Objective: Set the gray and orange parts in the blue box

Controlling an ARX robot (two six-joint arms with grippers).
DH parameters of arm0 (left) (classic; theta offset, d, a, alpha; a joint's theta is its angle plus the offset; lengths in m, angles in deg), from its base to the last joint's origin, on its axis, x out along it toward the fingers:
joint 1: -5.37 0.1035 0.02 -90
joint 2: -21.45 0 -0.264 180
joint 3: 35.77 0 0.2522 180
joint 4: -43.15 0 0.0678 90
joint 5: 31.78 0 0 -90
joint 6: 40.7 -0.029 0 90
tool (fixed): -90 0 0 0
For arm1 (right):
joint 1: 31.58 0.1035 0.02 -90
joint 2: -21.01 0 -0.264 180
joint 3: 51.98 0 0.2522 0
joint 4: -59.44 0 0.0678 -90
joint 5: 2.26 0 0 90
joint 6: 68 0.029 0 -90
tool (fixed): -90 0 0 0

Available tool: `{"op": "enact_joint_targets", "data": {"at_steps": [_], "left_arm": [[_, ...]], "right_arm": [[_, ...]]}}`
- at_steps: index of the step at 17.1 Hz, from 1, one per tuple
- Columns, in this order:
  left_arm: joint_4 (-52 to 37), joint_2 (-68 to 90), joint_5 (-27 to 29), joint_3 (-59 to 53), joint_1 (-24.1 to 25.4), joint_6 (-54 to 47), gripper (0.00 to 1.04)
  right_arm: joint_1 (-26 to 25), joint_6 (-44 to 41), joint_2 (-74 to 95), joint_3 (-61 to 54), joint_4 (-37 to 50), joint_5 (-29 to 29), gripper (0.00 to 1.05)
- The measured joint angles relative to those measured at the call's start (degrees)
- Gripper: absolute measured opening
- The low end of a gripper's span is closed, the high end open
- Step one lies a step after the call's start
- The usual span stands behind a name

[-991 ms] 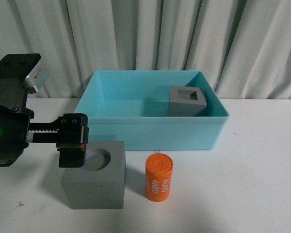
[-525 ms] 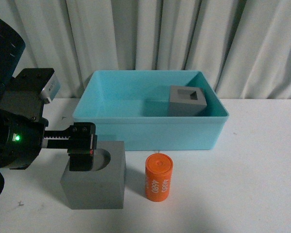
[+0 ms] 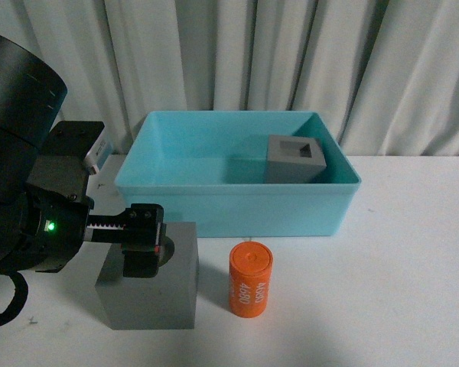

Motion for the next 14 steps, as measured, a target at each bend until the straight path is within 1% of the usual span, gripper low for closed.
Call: {"op": "enact_joint_targets", "data": {"at_steps": [5,10,12,14], "left_arm": [[-1.0,2.3,-0.2,0.8,0.1,-0.4,0.98],[-2.0,5.0,-0.6,2.7,1.4,-1.9,0.98],[-2.0,5.6,-1.3,3.0,1.7,-2.1,0.81],[-2.0,5.7,-2.2,3.1,1.8,-2.3,0.59]], "right_arm": [[0.0,0.0,0.0,0.0,0.0,0.0,0.98],[0.0,0.0,0.0,0.0,0.0,0.0,0.98],[0.0,0.0,0.0,0.0,0.0,0.0,0.98],[0.0,0.0,0.0,0.0,0.0,0.0,0.98]]}}
